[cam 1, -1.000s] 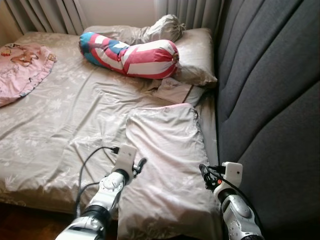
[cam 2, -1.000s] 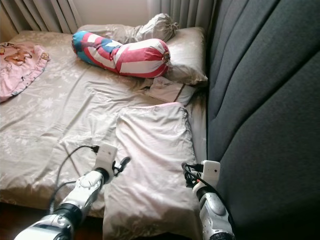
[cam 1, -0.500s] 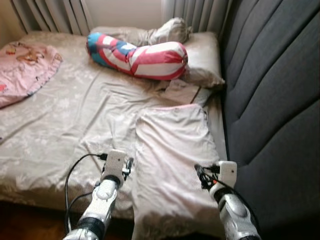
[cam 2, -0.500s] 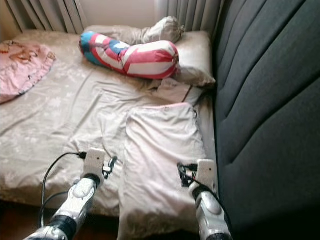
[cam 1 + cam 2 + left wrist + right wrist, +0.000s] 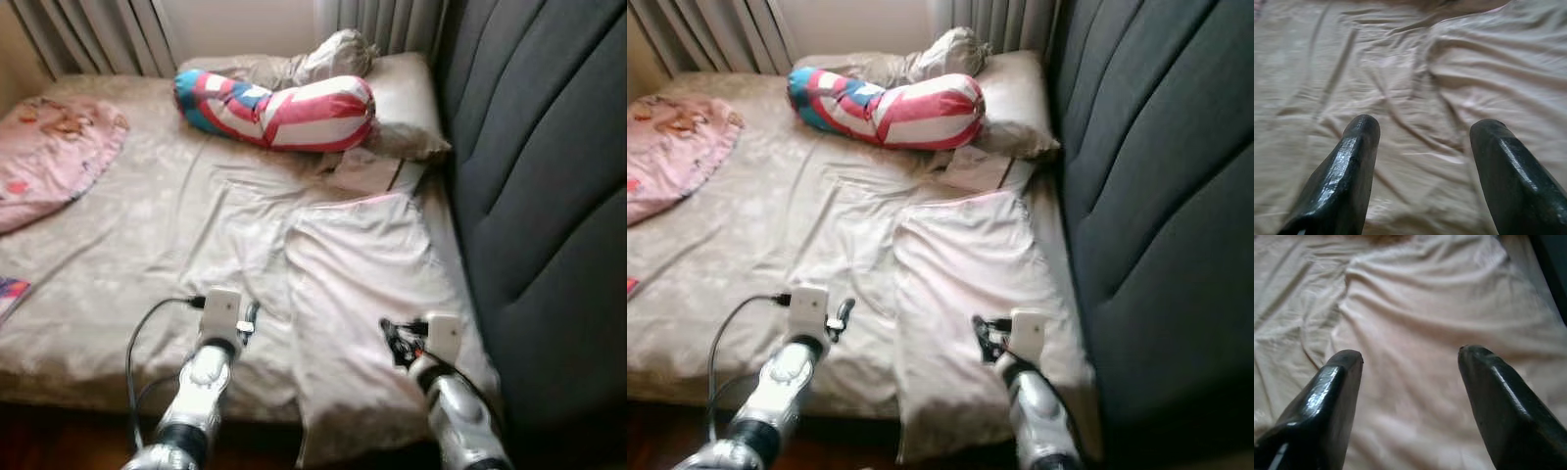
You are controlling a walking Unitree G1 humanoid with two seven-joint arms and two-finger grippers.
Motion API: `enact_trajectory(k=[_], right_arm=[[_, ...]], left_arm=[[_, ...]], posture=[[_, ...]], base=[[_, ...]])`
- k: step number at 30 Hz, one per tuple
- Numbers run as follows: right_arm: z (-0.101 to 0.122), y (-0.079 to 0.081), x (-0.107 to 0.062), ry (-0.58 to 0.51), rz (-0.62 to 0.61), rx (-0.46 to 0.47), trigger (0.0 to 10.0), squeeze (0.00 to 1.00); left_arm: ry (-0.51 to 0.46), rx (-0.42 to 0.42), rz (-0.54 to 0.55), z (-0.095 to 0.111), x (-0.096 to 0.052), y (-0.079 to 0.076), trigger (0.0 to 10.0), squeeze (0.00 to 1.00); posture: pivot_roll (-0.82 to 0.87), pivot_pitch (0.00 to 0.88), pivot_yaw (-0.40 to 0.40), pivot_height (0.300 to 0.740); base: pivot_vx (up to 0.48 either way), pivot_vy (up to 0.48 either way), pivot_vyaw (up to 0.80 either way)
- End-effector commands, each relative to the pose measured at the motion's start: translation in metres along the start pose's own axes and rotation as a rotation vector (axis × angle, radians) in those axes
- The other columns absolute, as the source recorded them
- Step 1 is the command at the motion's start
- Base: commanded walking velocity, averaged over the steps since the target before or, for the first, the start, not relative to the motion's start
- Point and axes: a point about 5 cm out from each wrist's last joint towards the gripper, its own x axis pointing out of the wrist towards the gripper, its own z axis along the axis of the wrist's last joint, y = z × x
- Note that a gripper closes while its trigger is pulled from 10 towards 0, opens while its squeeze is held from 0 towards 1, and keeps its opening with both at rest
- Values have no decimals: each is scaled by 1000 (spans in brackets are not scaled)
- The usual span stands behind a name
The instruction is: Clean up the room
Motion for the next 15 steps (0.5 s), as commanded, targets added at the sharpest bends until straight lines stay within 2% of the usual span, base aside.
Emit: enact_trajectory(k=[1,3,8,15], right_arm=[[1,1,1,-4,-2,2,10000,0],[1,1,1,-4,-2,2,10000,0],[0,2,1,2,-3,2,10000,0],[0,3,2,3,1,2,10000,0]], left_arm=[[7,-16,11,0,0,7,10000,0],[2,-26,11,0,0,7,10000,0],[-22,-54,-44,4,0,2,10000,0],[-27,-96,-63,4,0,0,10000,0]], posture=[[-99,87,-20,740],[-99,91,-20,740],[-99,91,-20,740],[-100,95,-21,740]], base=[[0,480,0],[0,429,0],[0,0,0],[0,0,0]])
